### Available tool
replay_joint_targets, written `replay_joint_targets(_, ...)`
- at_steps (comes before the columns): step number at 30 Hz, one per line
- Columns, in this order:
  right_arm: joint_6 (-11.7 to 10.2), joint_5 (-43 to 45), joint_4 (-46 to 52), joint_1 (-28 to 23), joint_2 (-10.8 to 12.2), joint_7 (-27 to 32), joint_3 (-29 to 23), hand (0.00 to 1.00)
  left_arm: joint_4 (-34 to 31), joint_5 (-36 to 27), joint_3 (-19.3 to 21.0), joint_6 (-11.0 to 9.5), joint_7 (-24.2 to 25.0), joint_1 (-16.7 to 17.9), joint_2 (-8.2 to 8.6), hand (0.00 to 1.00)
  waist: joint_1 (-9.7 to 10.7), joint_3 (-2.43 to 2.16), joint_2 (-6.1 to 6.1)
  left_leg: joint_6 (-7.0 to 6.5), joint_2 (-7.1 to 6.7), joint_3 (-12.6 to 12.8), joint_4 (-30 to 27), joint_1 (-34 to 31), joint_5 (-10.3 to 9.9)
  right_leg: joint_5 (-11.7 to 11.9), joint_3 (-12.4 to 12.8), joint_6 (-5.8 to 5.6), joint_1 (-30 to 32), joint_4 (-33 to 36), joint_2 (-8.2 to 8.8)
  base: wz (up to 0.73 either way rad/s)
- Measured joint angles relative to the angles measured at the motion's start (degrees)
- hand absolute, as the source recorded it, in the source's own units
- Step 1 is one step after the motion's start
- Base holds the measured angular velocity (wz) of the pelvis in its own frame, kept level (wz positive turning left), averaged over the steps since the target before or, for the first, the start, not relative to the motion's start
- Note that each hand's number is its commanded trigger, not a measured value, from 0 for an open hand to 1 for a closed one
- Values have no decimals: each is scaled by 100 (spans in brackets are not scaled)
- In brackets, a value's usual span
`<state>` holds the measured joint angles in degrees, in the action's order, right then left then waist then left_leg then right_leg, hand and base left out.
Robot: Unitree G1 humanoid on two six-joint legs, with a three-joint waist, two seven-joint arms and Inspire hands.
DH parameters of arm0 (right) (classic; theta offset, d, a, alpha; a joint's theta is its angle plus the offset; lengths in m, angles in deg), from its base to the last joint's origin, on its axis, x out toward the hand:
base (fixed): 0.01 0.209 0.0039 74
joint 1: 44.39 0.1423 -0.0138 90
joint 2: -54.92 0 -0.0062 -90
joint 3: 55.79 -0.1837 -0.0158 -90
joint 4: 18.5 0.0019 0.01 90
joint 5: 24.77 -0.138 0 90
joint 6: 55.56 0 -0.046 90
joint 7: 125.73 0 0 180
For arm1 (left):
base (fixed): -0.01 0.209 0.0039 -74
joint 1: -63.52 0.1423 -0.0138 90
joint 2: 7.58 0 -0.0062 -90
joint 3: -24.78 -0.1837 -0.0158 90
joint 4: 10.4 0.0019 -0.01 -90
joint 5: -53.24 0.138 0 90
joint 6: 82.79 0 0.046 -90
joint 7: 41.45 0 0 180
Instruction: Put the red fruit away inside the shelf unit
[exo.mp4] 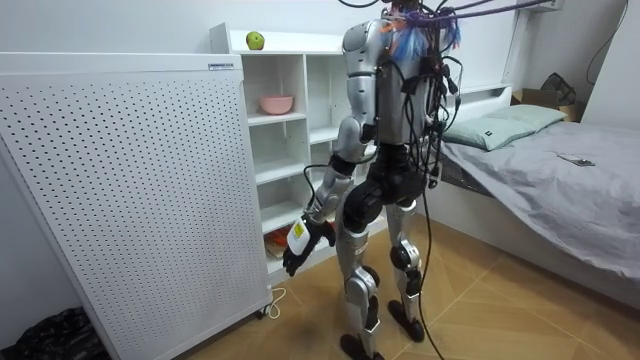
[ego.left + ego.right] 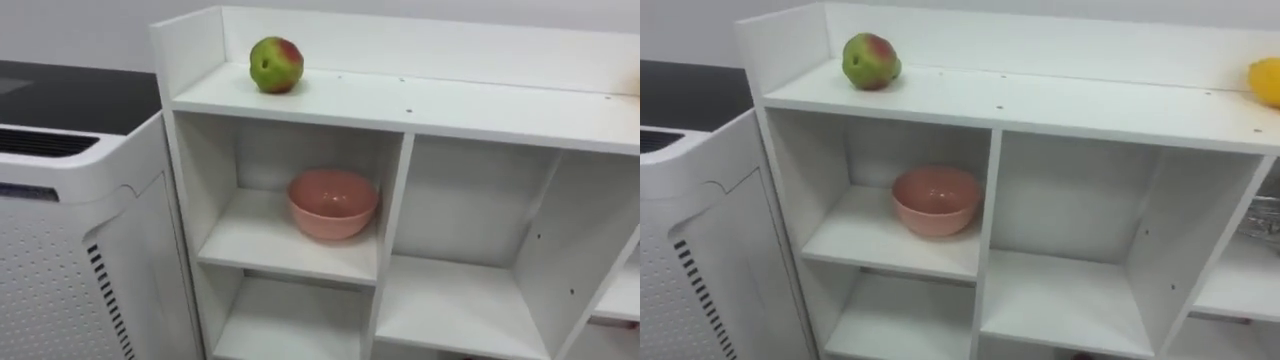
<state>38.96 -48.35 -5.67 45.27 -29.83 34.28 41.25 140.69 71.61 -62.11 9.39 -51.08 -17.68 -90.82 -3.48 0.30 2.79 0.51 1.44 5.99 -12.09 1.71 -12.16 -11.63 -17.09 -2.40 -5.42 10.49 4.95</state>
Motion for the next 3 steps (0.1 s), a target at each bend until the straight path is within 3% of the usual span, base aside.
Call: replay_joint_targets(3, -3, 29, 0, -125, -1, 43, -4, 0, 95, 138, 131, 25, 4, 82, 17, 0, -4, 2, -23, 13, 14, 21, 44, 89, -7, 0, 46, 0, -67, -1, -17, -4)
